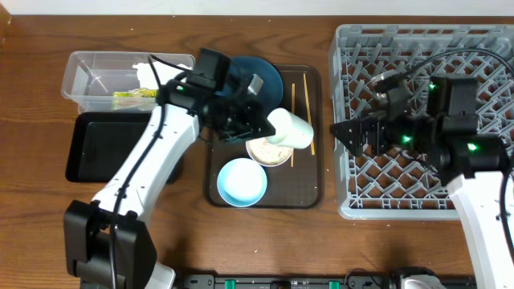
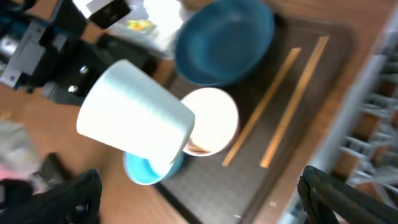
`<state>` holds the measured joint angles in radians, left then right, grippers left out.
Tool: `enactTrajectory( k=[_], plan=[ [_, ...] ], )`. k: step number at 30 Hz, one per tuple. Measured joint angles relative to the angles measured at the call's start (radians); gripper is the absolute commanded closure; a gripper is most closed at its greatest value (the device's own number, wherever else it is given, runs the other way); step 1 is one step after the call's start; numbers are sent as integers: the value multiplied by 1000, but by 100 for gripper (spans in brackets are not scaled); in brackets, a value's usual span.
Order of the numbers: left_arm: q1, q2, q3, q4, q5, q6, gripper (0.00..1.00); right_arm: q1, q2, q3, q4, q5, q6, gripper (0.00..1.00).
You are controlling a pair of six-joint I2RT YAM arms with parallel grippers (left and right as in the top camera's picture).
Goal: Sort waste into correct bins and load items into the dishwasher rack
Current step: 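Hand white cup from left gripper to right gripper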
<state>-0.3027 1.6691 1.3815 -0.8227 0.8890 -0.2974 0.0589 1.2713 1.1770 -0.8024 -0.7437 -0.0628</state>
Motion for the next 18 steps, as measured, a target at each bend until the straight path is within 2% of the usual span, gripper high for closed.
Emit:
enactTrajectory(
  k=[6,11,14,18],
  plan=[
    [76,0,0,2,188,69,94,0,64,0,84,-235,-30,2],
    [130,0,0,21,352,121,94,3,97,0,201,-424,-54,6],
    [142,0,0,55,443,139,94,21,114,0,272,-496,-60,12],
    [142,0,0,72,535,146,94,65,123,0,341,-544,-58,13]
  ],
)
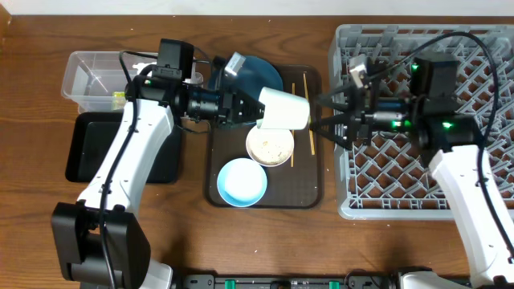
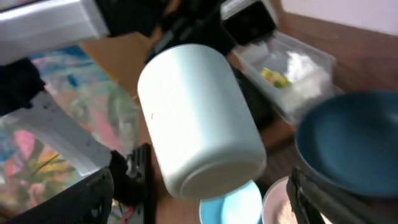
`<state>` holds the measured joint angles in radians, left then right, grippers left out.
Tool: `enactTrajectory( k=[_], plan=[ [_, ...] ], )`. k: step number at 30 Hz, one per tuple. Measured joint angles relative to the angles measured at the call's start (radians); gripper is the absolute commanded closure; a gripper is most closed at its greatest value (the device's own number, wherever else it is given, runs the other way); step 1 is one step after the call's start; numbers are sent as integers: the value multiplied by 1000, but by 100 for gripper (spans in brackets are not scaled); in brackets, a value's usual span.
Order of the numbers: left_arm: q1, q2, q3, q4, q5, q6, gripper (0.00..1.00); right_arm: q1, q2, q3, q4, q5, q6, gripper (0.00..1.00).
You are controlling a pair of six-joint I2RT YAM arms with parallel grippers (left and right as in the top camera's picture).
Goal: Sort waste into correct bins and load items into the dishwasher rack
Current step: 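Hand white cup from left gripper to right gripper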
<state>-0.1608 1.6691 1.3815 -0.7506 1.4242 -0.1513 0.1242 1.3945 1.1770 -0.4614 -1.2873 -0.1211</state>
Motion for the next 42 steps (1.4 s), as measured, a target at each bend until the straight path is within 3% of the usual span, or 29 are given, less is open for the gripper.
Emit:
enactTrajectory(
  k=[7,25,35,42],
  plan=[
    [0,0,0,0,94,3,94,37,0,0,72,5,19,13],
    [-20,0,0,0,119,2,94,95,0,0,187,23,88,13],
    [-20,0,0,0,119,2,94,101,6,0,196,23,88,17],
    [-15,0,0,0,98,2,94,105,72,0,210,-30,91,25]
  ],
)
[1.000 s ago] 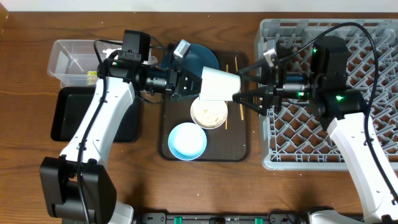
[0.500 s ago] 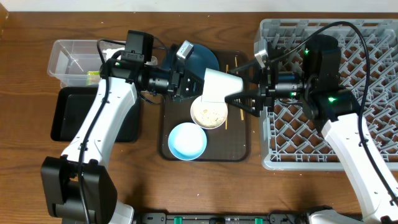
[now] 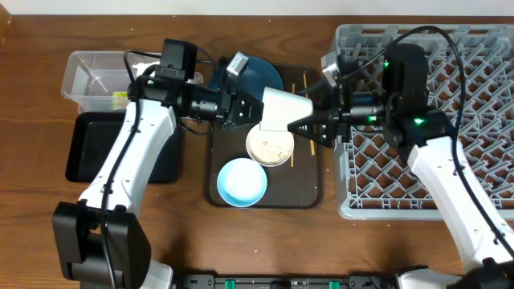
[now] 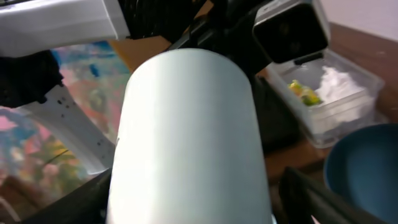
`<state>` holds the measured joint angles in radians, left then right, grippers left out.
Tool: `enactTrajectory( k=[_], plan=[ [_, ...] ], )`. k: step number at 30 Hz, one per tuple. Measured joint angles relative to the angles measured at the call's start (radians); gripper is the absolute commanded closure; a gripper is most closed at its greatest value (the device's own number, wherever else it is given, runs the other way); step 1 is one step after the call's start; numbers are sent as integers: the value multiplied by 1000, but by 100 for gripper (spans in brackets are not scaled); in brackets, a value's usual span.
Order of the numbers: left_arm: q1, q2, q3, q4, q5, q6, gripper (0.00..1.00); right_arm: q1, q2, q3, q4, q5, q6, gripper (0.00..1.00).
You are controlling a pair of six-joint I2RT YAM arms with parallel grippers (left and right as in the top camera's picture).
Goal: Sort waste into correct bins and load items into the dishwasher rack
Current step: 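Hand white cup from left gripper to right gripper, then place white cup upside down in dish rack with right gripper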
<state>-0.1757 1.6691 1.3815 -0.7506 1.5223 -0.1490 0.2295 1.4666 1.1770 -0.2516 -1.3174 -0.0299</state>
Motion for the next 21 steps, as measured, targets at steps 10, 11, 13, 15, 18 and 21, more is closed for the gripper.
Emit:
enactTrajectory(
  k=[10,11,13,15,18,21],
  plan=[
    [6,0,0,0,2,5,87,13,12,0,94,-19,40,57],
    [3,0,0,0,8,4,85,15,13,0,100,-13,43,57],
    [-2,0,0,0,14,5,83,16,13,0,110,-10,45,57],
    [-4,0,0,0,19,7,75,16,14,0,124,-5,52,60],
    [-5,0,0,0,24,7,73,7,14,0,133,3,73,63],
    [-5,0,0,1,18,7,72,-34,15,0,127,2,123,62]
  ],
)
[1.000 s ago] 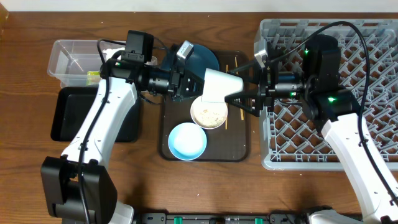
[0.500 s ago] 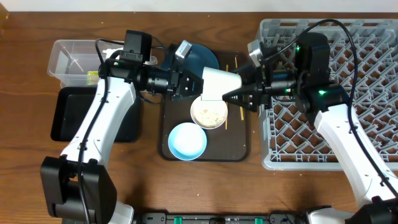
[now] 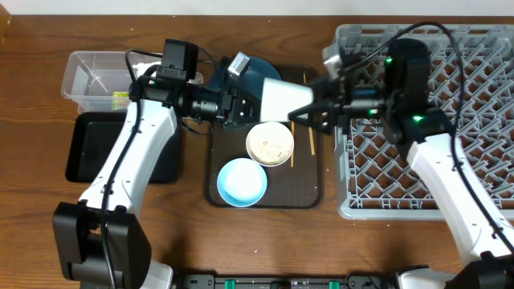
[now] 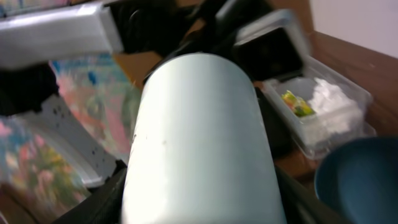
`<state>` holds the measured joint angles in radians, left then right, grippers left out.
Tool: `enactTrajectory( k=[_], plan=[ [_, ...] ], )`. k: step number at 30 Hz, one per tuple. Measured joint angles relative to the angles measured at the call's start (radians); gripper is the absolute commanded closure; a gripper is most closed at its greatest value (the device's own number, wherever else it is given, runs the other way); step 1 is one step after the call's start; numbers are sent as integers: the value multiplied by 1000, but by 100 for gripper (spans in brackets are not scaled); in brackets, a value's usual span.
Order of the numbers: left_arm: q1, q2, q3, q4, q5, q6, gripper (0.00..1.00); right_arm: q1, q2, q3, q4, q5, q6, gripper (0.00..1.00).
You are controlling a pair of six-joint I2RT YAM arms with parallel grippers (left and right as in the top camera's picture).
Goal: Sort waste into correct bins and load items into the dishwasher rack
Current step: 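Place white cup upside down in dish rack with right gripper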
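Note:
A pale white cup (image 3: 278,99) hangs on its side above the brown tray (image 3: 309,189), between both arms. My left gripper (image 3: 243,105) is shut on its left end. My right gripper (image 3: 303,112) reaches in from the dish rack side, its fingers closed on the cup's right end. In the right wrist view the cup (image 4: 199,137) fills the frame and both dark fingers (image 4: 107,200) press against its sides. The grey dishwasher rack (image 3: 482,64) stands at the right.
On the tray sit a dark blue bowl (image 3: 261,71), a cream bowl with food residue (image 3: 269,145), a light blue bowl (image 3: 242,181) and wooden chopsticks (image 3: 306,82). A clear bin with waste (image 3: 92,72) and a black bin (image 3: 96,148) lie at the left.
My right gripper's fingers stood apart beside the cup; now they press against its sides. The cup and both grippers sit slightly farther back over the tray.
My left gripper held the cup tilted over the tray while my right gripper waited open over the rack's left edge. Then the cup lay level and the right gripper, still open, was near its base, then around it. Now both grippers hold the cup.

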<state>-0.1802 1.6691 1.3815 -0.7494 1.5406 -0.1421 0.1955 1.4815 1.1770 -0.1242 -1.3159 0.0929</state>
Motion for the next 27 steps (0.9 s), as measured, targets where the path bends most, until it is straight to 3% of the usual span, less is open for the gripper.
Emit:
enactTrajectory(
  k=[7,11,19,27],
  plan=[
    [1,0,0,-2,-102,2,66,-187,0,0,-93,153,119,60],
    [-1,0,0,-37,-320,2,66,-233,-2,0,-233,282,143,62],
    [-1,0,-1,-123,-772,3,61,-245,-116,45,-698,660,148,62],
    [-1,0,-1,-134,-988,5,60,-159,-169,261,-1104,1046,143,62]
  ],
)
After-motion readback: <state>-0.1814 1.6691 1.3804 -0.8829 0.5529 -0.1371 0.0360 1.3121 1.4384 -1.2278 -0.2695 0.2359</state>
